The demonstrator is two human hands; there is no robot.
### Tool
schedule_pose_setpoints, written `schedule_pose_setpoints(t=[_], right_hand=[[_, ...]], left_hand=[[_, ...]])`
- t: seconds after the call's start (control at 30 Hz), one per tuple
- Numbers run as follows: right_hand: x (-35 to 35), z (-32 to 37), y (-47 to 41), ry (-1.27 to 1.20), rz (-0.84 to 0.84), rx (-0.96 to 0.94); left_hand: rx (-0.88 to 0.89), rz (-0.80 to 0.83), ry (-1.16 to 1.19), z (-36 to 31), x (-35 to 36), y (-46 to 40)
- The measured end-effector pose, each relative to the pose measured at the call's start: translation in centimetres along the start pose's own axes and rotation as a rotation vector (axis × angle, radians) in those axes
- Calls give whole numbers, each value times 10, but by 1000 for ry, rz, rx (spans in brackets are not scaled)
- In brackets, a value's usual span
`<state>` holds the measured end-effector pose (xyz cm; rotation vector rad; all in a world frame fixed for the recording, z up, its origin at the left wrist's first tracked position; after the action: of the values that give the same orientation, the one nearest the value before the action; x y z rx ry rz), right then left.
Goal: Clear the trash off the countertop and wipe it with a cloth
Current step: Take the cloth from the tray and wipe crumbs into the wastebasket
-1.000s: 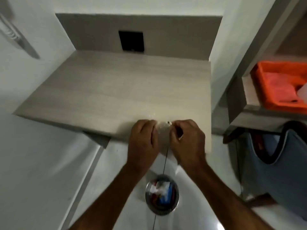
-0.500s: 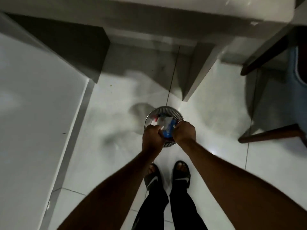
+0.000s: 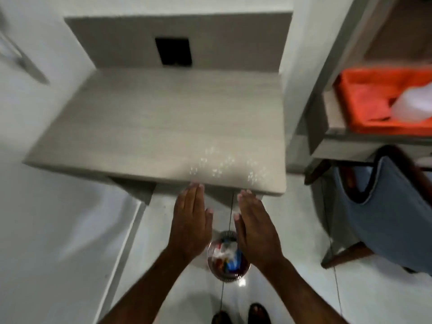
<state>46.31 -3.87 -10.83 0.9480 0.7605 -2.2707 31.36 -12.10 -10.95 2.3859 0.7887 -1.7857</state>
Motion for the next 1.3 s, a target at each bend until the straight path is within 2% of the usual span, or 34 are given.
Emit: schedule_pose_setpoints(t=[0.13, 0.23, 0.37, 0.5, 0.67, 0.77, 0.9, 0.97, 1.07, 1.2, 1.27, 1.3], right_hand=[[-87, 7, -72, 154, -20, 114], [-147, -10, -118, 252, -101, 161], [-210, -60, -161, 317, -190, 240], [-250, -145, -200, 345, -219, 365], [-264, -262, -235, 379, -106, 534], [-257, -316, -242, 382, 5, 561], [-230, -362, -250, 369, 245, 600], [-221, -371, -254, 356, 281, 617], [-217, -373, -264, 355, 198, 674], [-223, -358, -278, 552, 148, 628], [-238, -348, -281, 643, -9, 616], [-250, -343, -279, 594, -114, 644]], left_hand=[[87, -25, -55, -51, -68, -95], [117, -14, -82, -89, -86, -153], [172, 43, -78, -141, -72, -218], [264, 94, -90, -202, -25, -284], [331, 194, -84, -272, 65, -351], [337, 274, -104, -288, 121, -370], [371, 377, -27, -303, 167, -381], [420, 407, -5, -306, 180, -382], [408, 417, -13, -304, 188, -386], [418, 429, -84, -305, 190, -388], [419, 419, -106, -301, 182, -387], [403, 397, -107, -297, 174, -385]])
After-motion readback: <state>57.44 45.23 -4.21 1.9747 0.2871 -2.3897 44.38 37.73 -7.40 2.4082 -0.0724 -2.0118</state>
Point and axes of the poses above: each hand's wrist, its own y-axis away from the middle knuckle, its own x-axis out of the palm, z = x × y, the point moved 4 cm from there along -y, towards the middle knuckle
